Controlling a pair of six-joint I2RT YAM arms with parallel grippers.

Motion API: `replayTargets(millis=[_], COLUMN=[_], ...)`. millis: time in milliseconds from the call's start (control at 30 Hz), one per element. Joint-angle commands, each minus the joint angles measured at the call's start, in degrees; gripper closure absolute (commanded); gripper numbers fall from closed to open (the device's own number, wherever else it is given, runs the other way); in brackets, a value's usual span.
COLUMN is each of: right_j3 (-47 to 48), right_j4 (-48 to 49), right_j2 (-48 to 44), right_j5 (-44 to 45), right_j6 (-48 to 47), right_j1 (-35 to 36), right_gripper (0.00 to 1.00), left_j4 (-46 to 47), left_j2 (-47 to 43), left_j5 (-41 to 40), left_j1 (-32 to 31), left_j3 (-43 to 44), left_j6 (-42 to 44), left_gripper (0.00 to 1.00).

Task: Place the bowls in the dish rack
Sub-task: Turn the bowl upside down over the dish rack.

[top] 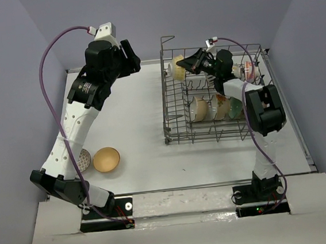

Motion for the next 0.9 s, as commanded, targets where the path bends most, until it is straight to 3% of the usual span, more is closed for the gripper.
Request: replayTargets(millis=[0, 867], right_j3=[5.44, 10.72], right_j4=[1.87, -12.01], right_j2=[0.77, 5.79], right_j5=[0.6, 4.01], right_j6=[0.14, -7.85], right_j1=[0.14, 0.14], right_gripper=[0.99, 0.99], left_j4=[2.96, 3.13], left_j2=[-1.64, -2.17], left_j5=[1.13, 1.22], left_j1=[0.16, 0.16], left_j3=[-0.31, -1.01], left_j6=[-0.1, -0.36], left_gripper=[0.31, 0.31])
